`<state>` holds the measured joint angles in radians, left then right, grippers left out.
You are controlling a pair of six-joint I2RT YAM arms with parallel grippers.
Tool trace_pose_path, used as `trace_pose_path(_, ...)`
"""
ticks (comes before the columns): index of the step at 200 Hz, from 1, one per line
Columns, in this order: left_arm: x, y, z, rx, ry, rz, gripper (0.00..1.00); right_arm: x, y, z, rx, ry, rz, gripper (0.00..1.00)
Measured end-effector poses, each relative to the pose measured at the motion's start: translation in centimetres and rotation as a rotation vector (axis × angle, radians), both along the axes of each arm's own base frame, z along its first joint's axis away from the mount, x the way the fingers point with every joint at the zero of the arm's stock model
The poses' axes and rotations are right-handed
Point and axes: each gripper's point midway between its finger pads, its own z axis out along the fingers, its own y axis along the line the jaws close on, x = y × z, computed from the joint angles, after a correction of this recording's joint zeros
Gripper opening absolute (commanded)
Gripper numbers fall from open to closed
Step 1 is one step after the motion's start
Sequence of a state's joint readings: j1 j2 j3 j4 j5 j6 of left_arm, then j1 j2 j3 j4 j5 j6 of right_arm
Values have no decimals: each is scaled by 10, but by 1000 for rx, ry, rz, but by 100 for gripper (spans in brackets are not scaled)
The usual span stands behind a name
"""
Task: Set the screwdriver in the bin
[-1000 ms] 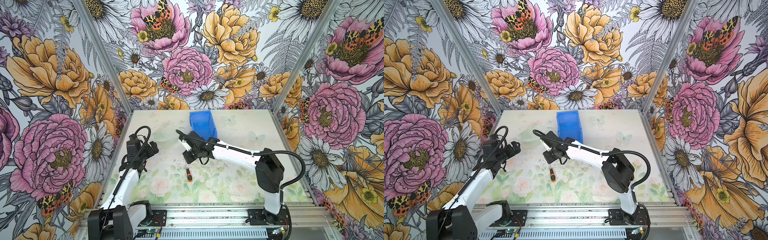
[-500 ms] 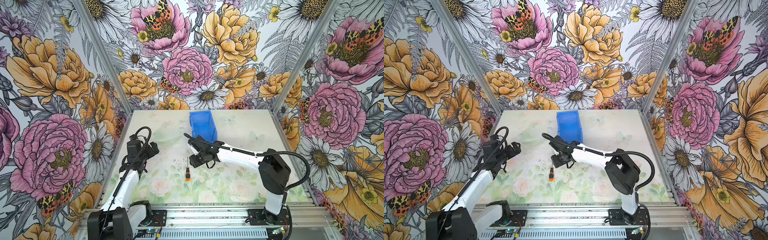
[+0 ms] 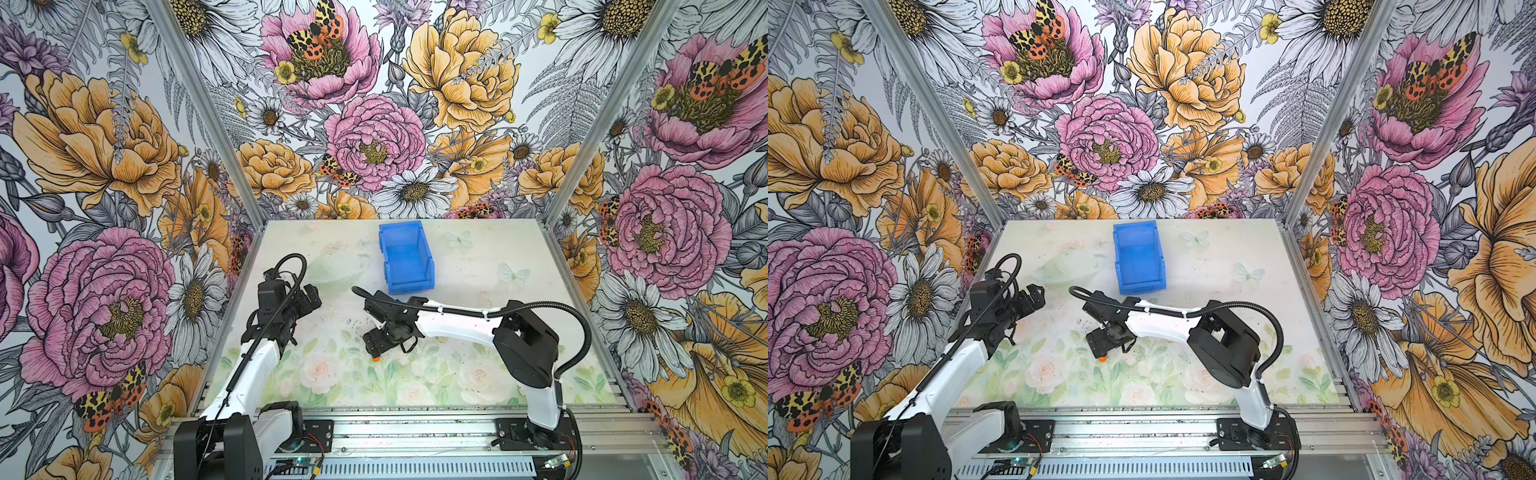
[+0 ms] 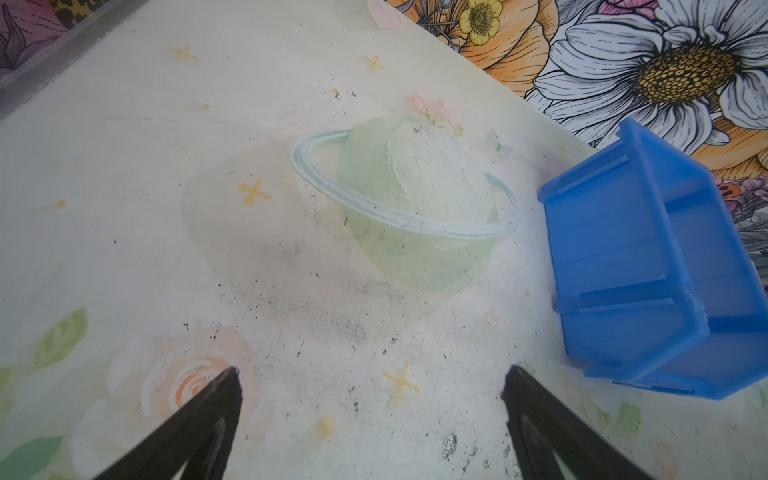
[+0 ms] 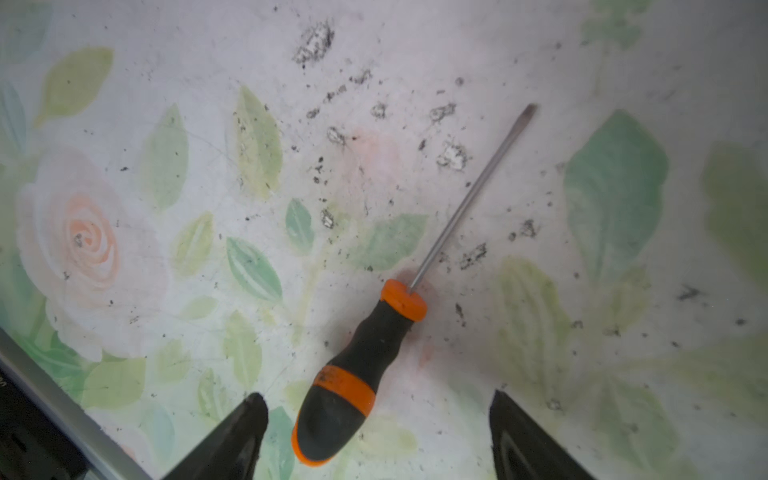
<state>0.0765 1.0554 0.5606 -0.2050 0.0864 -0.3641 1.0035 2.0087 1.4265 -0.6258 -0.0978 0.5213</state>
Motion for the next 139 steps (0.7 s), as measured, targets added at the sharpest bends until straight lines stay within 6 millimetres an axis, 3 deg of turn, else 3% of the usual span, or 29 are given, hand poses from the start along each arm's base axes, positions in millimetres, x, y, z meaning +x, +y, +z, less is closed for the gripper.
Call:
trace_pose_path(29,0,0,-2,-1,7,0,99,0,5,-9,-16,6,-5,81)
trace_pose_path(62,0,0,-2,-1,7,0,99,2,5,-10,-27,-11,-2,67)
trace_pose_path(100,0,0,-2,0,7,1,99,-1,3,-14,-58,-30,30,60)
trace_pose_path(139,0,2,-2,0,6,7,99,-2,-6,-18,-101,-69,60,36)
